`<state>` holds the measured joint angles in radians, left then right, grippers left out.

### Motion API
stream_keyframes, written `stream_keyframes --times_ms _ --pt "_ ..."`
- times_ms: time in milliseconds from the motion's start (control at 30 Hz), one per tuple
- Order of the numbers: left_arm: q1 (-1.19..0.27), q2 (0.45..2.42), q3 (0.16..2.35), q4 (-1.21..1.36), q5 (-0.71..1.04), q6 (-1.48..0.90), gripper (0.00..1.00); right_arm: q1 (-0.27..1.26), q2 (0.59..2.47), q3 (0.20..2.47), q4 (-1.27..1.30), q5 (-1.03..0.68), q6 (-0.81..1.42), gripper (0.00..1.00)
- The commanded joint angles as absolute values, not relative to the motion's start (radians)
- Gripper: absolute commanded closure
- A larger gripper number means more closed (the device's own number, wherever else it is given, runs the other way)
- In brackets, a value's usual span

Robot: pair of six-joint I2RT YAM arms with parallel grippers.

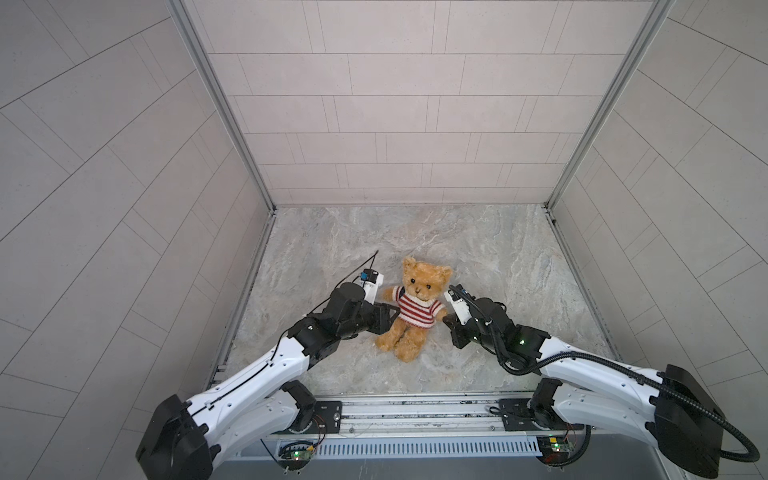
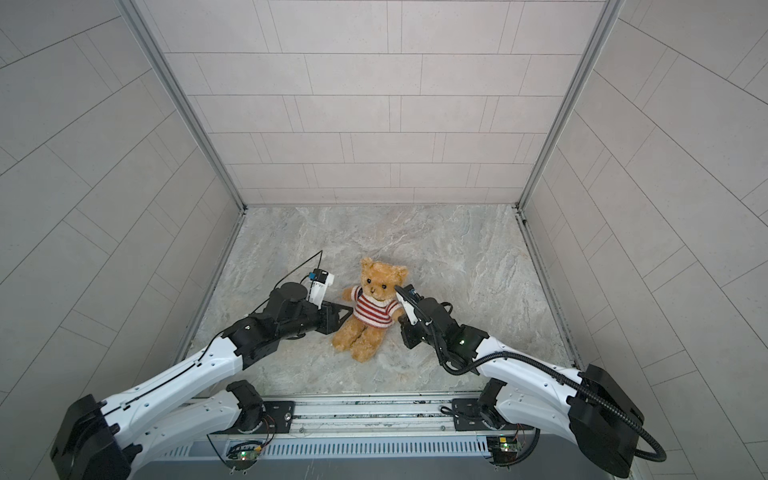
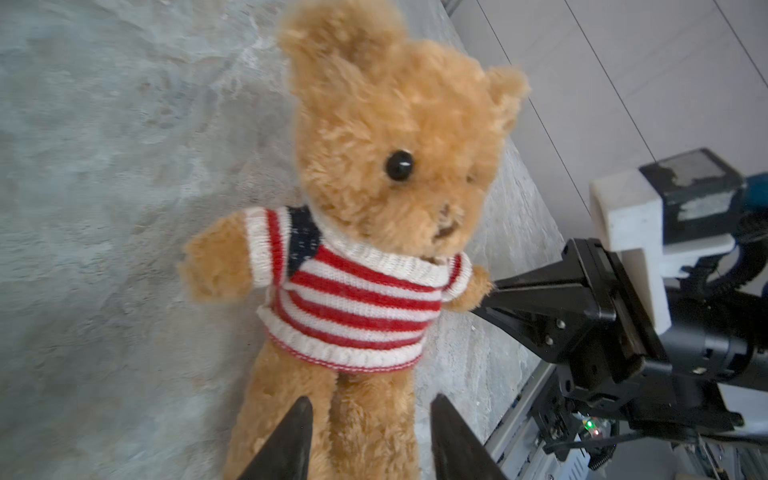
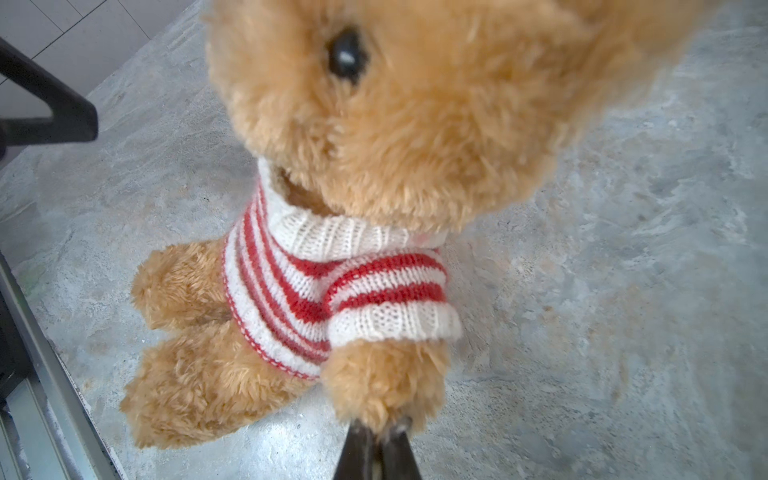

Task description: Dress the teddy bear

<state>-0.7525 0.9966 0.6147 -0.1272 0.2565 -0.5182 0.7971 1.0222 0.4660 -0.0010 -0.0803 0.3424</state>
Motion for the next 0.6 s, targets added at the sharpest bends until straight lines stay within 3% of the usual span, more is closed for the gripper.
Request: stream_keyframes --times_ms 0,267,567 --pt "-0.821 1.079 0.683 -0.133 0.149 -0.483 0.51 0.802 1.006 0.496 -0.003 -0.06 0.314 1.0" --pt "-0.917 1.223 0.764 -0.122 0.004 -0.45 0.43 0.808 0.982 0.49 -0.001 -0.057 0.302 1.0" --pt "-0.922 1.378 0.815 -0.057 -0.054 -0.5 0.45 0.81 1.002 0.49 0.005 -0.077 0.287 1.0"
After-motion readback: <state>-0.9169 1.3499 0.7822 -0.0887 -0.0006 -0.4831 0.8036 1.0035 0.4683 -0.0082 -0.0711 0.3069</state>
